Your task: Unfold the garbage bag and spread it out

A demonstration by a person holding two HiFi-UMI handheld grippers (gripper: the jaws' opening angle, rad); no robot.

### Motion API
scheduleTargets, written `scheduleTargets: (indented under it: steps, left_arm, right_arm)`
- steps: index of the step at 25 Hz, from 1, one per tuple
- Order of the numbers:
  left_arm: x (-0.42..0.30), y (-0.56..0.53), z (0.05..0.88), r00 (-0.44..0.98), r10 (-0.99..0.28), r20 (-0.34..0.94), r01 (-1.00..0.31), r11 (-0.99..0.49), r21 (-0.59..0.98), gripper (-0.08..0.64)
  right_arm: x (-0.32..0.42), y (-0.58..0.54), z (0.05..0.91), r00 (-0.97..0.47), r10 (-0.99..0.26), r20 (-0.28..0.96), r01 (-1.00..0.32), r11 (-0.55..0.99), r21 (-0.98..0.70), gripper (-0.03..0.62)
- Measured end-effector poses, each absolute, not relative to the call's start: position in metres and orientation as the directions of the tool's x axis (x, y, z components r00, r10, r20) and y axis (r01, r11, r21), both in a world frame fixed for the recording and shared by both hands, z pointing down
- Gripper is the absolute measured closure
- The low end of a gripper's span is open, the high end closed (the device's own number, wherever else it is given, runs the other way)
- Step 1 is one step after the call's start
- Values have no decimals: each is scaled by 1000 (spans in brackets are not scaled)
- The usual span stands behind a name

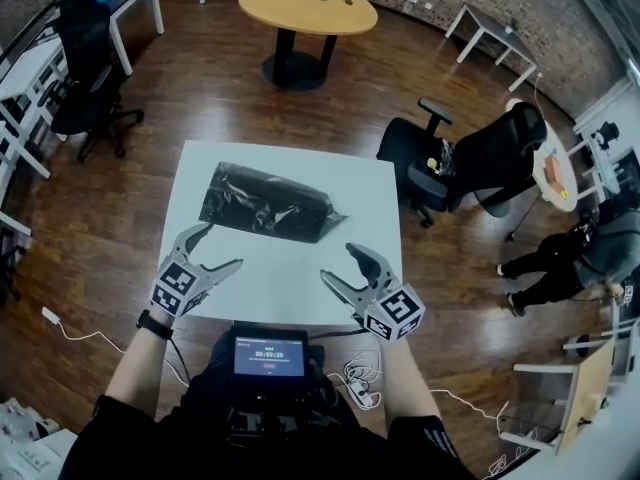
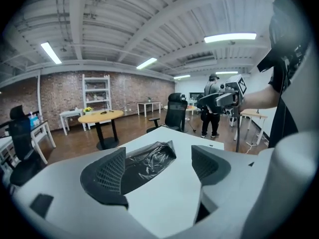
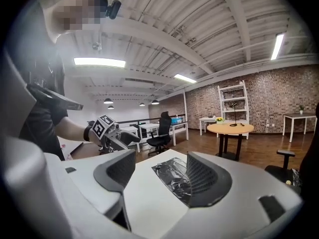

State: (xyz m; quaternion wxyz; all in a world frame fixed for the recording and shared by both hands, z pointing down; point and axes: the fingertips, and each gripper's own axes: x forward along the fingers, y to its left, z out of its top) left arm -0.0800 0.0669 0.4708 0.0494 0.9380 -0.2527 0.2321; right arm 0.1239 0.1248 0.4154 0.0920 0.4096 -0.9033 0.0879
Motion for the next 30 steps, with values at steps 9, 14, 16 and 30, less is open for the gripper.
scheduleTargets:
  steps: [9, 14, 16, 30]
  left_arm:
    - [-75, 172, 457, 756, -472, 454, -527, -850, -6, 140]
    - [-79, 207, 468, 765, -432, 478, -501, -865, 19, 140]
    - [-79, 217, 468, 777, -412, 475, -486, -873, 38, 140]
    - [-105, 239, 454, 814, -392, 429, -446, -894, 29, 140]
  right_arm:
    - [129, 208, 404, -669, -722, 175, -743, 651, -152, 273]
    - [122, 237, 412, -650, -740, 173, -757, 607, -242, 276]
    - [122, 245, 415, -621, -764, 176, -776, 568, -273, 278]
    - [87, 267, 406, -551, -810, 200, -830, 508, -228, 284]
